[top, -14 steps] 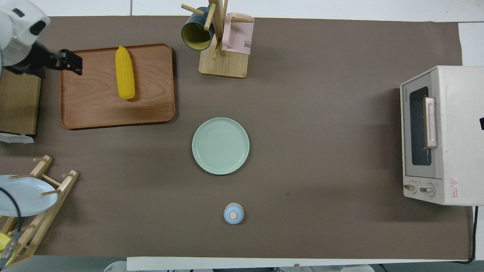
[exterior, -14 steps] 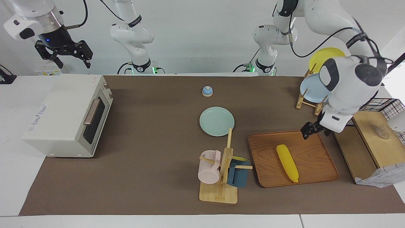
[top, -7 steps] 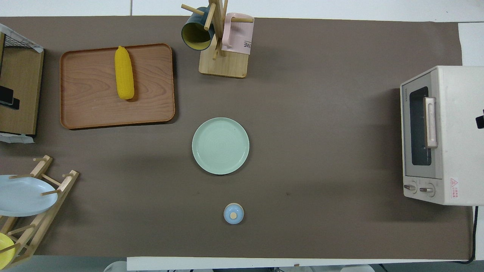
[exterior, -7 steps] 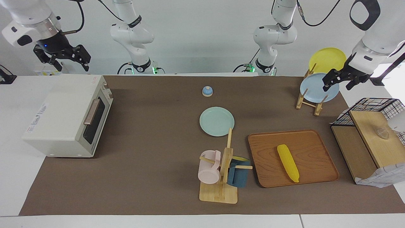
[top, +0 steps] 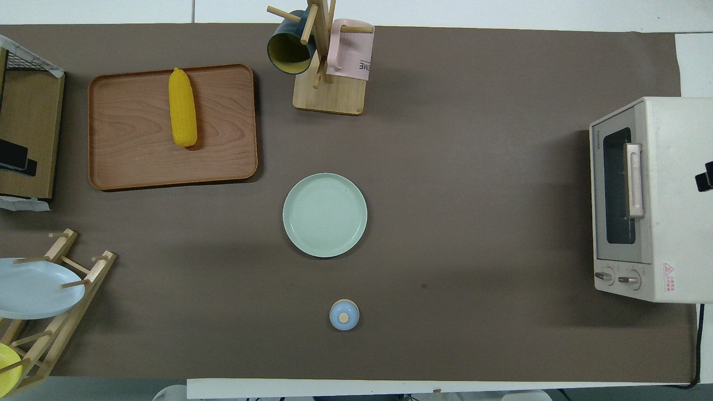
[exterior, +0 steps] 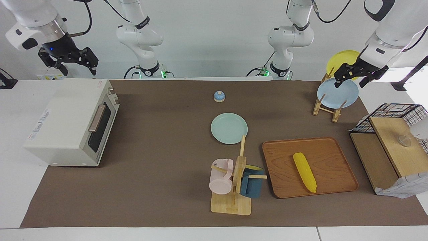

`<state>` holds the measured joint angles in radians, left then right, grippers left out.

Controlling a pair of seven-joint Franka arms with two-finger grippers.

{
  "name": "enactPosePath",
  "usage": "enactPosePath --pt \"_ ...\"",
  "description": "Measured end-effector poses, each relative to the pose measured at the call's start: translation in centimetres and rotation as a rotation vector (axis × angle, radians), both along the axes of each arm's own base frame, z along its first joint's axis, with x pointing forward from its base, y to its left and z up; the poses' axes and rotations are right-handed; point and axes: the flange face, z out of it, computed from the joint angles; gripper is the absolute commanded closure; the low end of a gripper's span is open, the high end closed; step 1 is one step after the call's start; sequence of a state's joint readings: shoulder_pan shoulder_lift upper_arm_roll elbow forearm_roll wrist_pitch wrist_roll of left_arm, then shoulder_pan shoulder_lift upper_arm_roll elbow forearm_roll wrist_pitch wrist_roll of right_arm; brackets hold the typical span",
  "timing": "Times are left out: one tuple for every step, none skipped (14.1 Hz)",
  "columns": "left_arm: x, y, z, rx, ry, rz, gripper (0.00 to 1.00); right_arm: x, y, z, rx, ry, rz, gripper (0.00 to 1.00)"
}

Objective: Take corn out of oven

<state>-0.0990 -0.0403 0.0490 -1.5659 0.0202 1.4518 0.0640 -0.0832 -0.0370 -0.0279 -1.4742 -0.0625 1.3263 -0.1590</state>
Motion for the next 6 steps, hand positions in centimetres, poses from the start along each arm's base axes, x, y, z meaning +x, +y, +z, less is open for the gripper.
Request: enactPosePath --pt "0.00 -0.01 0.00 -0.001 0.000 0.000 0.00 -0.01 -0.09 0.00 0.000 0.000 -0.002 0.00" --pt "0.00 -0.01 0.01 -0.001 0.000 0.000 0.00 -0.04 -0.29 0.00 0.000 0.000 -0.006 0.00" --pt "-0.01 -0.02 0.01 -0.001 0.000 0.000 0.00 -0.08 -0.51 -0.01 0.000 0.001 -0.010 0.00" --pt "-0.01 -0.02 0.02 -0.001 0.000 0.000 0.00 -0.10 -0.58 -0.06 0.001 0.003 -0.011 0.00" --pt "-0.01 -0.02 0.02 -0.001 0.000 0.000 0.00 -0.10 -0.43 -0.14 0.002 0.006 -0.008 0.00" --pt "-0.03 -0.02 0.05 -0.002 -0.001 0.000 0.00 -0.07 -0.13 -0.24 0.002 0.008 -0.003 0.00"
